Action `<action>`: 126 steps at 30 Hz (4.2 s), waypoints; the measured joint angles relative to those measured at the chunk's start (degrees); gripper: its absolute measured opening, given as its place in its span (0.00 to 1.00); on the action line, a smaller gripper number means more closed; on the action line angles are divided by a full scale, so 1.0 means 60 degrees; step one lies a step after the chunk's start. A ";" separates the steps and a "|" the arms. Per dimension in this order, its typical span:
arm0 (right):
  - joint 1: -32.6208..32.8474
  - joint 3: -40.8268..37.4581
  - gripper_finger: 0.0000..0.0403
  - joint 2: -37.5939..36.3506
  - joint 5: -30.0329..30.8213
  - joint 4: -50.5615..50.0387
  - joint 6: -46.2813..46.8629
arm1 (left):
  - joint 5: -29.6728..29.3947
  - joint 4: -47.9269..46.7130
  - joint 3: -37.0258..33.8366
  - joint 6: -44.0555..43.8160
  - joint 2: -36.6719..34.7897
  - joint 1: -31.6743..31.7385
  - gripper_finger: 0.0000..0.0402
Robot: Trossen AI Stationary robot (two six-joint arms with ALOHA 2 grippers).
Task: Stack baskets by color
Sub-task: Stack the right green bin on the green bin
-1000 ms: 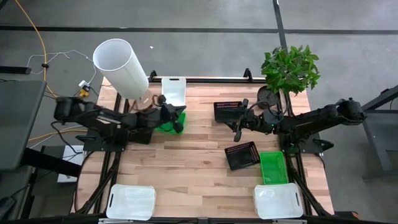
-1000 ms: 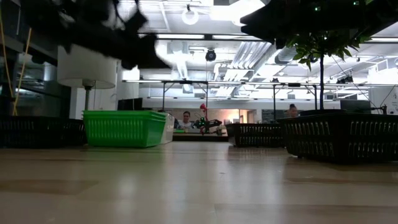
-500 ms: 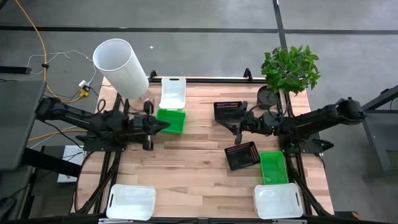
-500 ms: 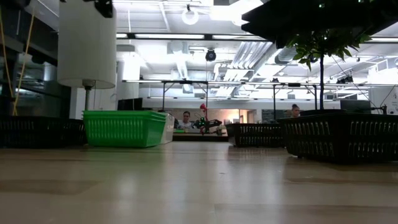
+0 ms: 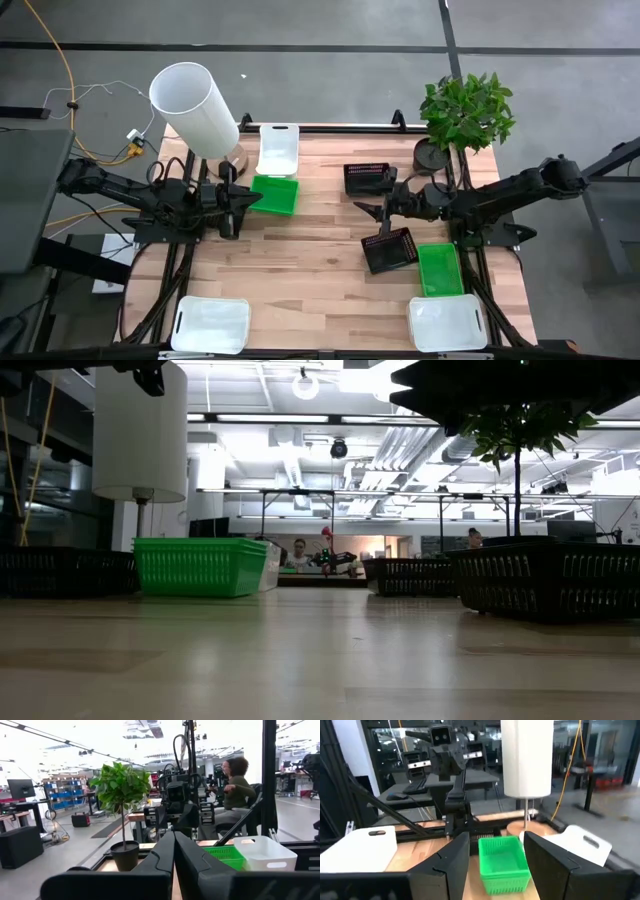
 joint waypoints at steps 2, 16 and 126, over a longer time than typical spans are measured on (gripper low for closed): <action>0.0094 0.0365 0.44 0.0000 0.0029 -0.0939 0.0515 | 0.0005 0.0000 0.0000 -0.0084 0.0000 0.0004 0.00; 0.3029 0.6589 0.44 0.1747 0.0180 -1.7759 0.9994 | 0.0011 -0.0186 -0.0007 -0.0327 0.0011 0.0000 0.00; -0.0881 1.1529 0.00 0.9531 -0.0403 -0.7325 -0.3560 | 0.0439 0.0687 -0.0016 -0.0174 0.0011 -0.0510 0.00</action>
